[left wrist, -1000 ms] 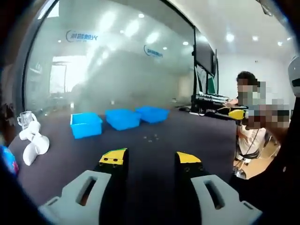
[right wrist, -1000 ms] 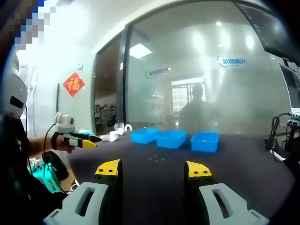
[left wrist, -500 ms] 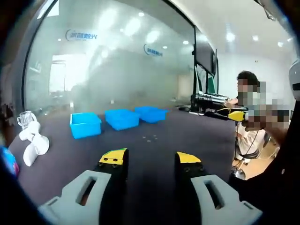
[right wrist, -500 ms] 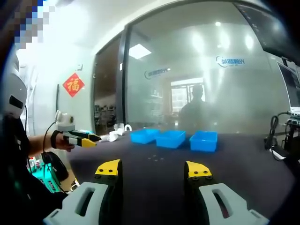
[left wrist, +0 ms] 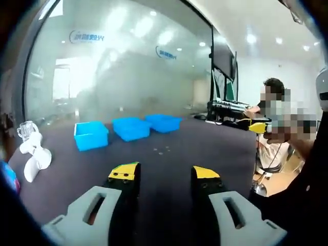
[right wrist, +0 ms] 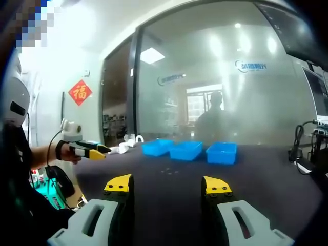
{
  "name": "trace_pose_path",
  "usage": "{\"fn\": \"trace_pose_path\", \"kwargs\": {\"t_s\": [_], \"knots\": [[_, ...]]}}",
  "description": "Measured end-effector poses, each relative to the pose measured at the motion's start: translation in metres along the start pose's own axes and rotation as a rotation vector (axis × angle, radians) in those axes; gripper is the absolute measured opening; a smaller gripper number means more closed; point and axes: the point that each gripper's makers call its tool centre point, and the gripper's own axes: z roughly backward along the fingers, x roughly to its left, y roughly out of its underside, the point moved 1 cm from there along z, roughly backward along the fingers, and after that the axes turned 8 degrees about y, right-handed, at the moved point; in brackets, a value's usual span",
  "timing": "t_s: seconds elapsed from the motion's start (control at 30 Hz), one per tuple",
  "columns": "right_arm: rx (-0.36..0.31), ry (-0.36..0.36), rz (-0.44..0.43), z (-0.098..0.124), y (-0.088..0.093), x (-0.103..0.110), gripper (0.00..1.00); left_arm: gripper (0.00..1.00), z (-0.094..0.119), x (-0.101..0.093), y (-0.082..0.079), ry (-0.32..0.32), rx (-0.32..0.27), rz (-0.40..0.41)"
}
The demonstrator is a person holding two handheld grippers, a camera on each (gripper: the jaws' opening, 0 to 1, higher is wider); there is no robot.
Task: Sort the screws, nuts, and washers into the corresponding bins
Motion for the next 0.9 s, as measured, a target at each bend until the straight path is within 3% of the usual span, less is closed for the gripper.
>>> {"fn": "trace_pose_path", "kwargs": {"t_s": [0.2, 0.37, 0.67, 0.9], "knots": [[0.001, -0.003, 0.007, -0.001, -0.004, -0.002, 0.48, 0.38, 0.000, -0.001, 0.001, 0.001, 0.000, 0.000], [0.033, -0.024, 0.061, -0.008, -0.006, -0.002, 0.48, 0.38, 0.002, -0.001, 0.002, 0.004, 0.005, 0.001], [0.137, -0.105, 0.101, -0.028, -0.007, 0.001, 0.47, 0.39, 0.007, -0.001, 0.015, 0.010, 0.050, 0.030], [0.215, -0.171, 0.168, -0.046, -0.011, 0.005, 0.47, 0.39, 0.015, 0.004, 0.014, -0.014, 0.036, 0.042]]}}
